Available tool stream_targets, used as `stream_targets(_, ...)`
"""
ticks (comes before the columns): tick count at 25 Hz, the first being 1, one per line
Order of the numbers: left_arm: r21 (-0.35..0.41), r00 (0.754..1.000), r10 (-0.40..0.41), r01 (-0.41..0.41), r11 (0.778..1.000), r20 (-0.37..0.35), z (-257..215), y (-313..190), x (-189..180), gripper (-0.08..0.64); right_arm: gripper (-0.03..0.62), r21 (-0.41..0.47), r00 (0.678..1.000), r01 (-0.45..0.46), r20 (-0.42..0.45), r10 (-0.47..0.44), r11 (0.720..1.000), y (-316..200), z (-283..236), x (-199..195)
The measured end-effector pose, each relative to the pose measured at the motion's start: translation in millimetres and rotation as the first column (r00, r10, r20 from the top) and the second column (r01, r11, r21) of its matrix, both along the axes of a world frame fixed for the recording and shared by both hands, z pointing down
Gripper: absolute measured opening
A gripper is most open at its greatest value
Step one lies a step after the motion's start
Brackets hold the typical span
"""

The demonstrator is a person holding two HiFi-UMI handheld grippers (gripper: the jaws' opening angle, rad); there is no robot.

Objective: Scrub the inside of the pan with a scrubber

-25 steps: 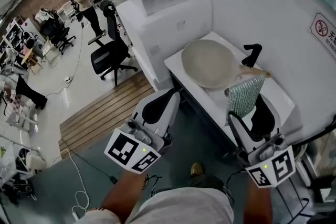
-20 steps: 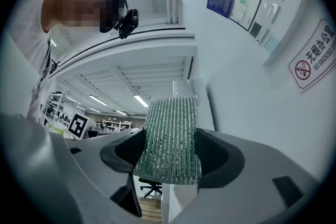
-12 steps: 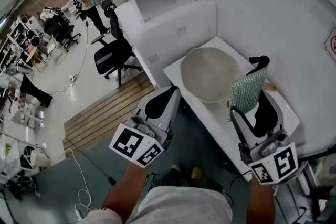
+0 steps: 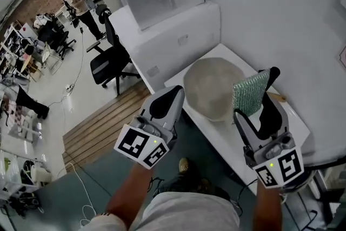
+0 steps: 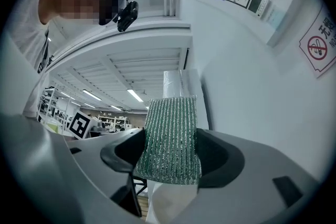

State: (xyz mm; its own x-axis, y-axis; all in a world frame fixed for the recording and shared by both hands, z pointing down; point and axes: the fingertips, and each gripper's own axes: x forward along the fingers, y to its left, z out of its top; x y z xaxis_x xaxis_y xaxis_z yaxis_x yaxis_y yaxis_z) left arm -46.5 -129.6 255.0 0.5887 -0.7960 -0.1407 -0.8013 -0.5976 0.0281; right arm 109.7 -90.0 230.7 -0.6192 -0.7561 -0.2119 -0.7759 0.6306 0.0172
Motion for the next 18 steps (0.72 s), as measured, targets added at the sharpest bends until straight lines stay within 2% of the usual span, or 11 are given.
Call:
stream_targets(5, -0.031, 0.999, 0.020, -0.019, 0.999, 0.029, 10, -44, -11, 0.017, 0.304, -0.014, 0.999, -0.041, -0.019, 0.041, 0.999, -36, 4, -12)
stream_targets(10, -0.107, 0.996, 0.048, -0.039, 0.994, 0.079, 33, -88, -20, 0.017, 0.304, -0.034, 0.995, -0.091, -0.046, 0.089, 0.995, -72, 12, -24)
stream_targets(18, -0.255, 0.987, 0.106, -0.073, 0.964, 0.120, 75, -144, -28, 0.018, 0.304, -0.083, 0.978, -0.177, -0.125, 0.166, 0.981, -120, 28, -37)
